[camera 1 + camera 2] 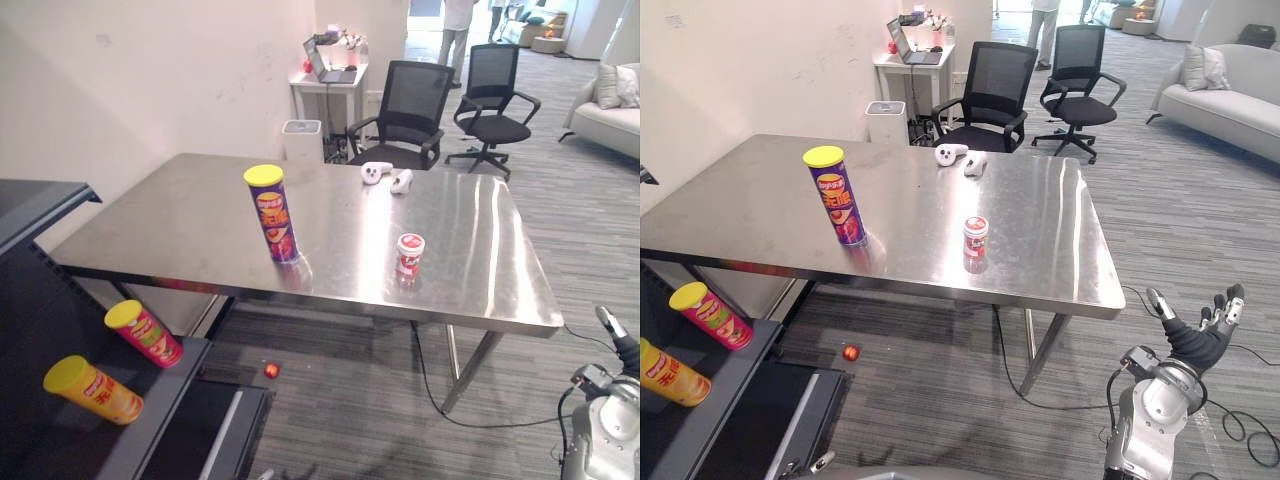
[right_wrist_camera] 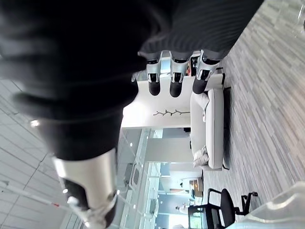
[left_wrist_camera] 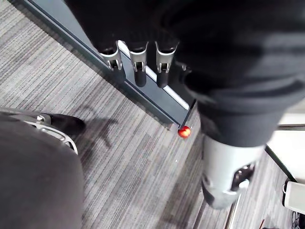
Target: Put the gum and the chips on the shelf.
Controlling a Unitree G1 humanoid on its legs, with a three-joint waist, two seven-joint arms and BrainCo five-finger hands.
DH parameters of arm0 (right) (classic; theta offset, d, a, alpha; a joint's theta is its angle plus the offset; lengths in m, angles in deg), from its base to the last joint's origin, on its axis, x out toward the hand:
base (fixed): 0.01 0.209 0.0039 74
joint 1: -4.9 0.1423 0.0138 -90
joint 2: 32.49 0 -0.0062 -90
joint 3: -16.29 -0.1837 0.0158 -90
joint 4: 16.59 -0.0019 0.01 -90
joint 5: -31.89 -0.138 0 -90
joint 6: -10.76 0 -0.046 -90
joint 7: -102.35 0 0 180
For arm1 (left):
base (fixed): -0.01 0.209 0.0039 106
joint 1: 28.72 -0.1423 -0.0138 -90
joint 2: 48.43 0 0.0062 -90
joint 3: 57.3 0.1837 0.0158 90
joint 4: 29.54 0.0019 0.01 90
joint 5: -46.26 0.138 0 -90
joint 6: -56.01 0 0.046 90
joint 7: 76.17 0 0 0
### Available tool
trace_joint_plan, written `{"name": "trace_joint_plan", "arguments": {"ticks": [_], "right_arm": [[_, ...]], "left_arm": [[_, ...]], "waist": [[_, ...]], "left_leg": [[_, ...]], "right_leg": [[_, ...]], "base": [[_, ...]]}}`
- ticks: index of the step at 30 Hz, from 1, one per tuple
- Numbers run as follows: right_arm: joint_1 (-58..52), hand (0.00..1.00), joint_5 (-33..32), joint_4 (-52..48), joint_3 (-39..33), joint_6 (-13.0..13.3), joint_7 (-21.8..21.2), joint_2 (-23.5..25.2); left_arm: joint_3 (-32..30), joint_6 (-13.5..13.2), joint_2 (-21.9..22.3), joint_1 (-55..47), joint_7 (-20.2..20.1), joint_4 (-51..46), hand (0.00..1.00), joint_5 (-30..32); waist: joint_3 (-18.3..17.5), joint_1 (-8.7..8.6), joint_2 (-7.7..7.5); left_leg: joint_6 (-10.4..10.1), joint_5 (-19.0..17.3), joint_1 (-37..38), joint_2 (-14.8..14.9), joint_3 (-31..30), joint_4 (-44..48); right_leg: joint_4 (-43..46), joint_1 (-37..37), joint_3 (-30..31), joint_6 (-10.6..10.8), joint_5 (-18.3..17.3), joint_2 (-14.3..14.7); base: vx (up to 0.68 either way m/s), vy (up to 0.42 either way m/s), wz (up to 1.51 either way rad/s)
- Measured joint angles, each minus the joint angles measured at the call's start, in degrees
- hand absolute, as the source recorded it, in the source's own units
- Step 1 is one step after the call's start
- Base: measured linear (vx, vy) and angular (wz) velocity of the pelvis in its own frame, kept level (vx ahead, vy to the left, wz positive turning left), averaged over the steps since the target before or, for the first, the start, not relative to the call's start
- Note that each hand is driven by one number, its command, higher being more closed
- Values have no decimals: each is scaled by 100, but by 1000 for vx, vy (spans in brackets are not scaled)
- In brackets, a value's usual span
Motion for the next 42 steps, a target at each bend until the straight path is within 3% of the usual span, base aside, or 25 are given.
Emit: {"name": "trace_joint_plan", "arguments": {"ticks": [8,16,27,42], "right_arm": [[-2,0,67,9,619,11,-654,-358],[258,0,63,122,1289,34,-843,-719],[974,0,63,734,2012,50,-861,-752],[1757,0,227,1464,2448,-100,-724,-756]], "left_arm": [[224,2,-176,-75,6,190,0,15],[621,-7,-331,-70,23,209,0,72],[667,-2,-413,-83,60,208,0,70],[689,9,-410,-74,180,181,0,65]], "waist": [[13,17,-17],[254,43,-52],[528,189,-175],[794,276,-179]], "left_leg": [[7,32,-113,-16,-256,11],[33,124,-264,-40,-595,9],[58,198,-452,-86,-966,8],[58,200,-555,-85,-1047,-4]], "right_leg": [[0,8,-171,0,0,2],[1,25,-394,-2,-2,3],[3,27,-586,-30,-18,3],[13,-6,-611,-62,9,12]], "base": [[-1,-18,12],[-15,-21,15],[-10,-14,13],[3,-4,2]]}}
